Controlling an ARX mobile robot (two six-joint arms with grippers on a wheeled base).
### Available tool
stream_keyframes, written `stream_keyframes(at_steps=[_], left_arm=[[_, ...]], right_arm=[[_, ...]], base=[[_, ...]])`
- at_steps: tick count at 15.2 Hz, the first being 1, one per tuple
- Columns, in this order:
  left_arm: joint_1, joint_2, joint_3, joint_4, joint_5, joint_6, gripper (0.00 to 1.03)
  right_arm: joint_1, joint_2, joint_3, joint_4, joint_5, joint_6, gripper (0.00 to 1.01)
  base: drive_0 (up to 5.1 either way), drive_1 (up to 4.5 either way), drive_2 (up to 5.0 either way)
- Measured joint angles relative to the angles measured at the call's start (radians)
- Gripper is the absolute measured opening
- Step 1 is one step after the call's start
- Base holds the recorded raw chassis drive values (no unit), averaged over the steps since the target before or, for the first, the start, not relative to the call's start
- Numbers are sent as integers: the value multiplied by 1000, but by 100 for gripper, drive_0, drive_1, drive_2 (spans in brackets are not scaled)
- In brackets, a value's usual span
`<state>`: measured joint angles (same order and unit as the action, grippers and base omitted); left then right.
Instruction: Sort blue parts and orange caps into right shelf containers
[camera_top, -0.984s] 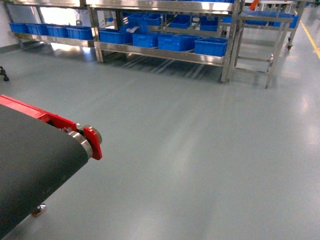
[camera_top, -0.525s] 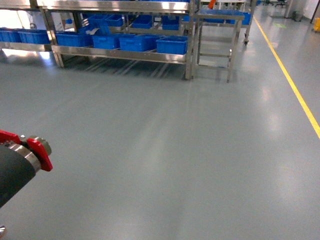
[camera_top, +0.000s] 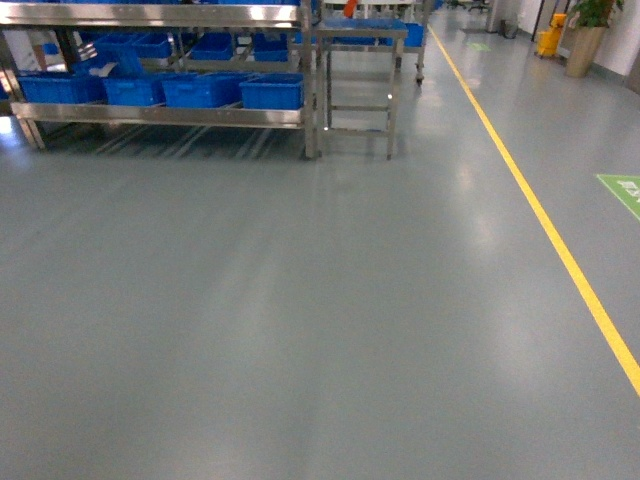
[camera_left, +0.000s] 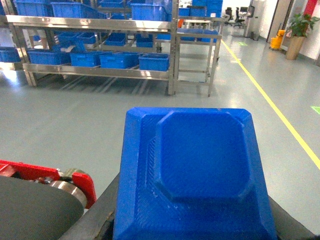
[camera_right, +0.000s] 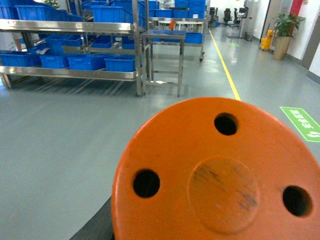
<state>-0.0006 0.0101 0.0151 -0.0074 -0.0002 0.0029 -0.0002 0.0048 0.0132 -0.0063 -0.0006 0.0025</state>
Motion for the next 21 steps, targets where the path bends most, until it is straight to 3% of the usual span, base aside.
stream_keyframes(at_steps=[4, 13, 21], left_arm=[[0, 0, 0, 0, 0, 0, 44], [0, 0, 0, 0, 0, 0, 44], [1, 0, 0, -1, 1, 0, 44]], right_arm=[[0, 0, 0, 0, 0, 0, 44], [0, 0, 0, 0, 0, 0, 44], [0, 0, 0, -2, 0, 0, 44]], base=[[-160, -160, -160], [-160, 244, -565], [58, 474, -359]])
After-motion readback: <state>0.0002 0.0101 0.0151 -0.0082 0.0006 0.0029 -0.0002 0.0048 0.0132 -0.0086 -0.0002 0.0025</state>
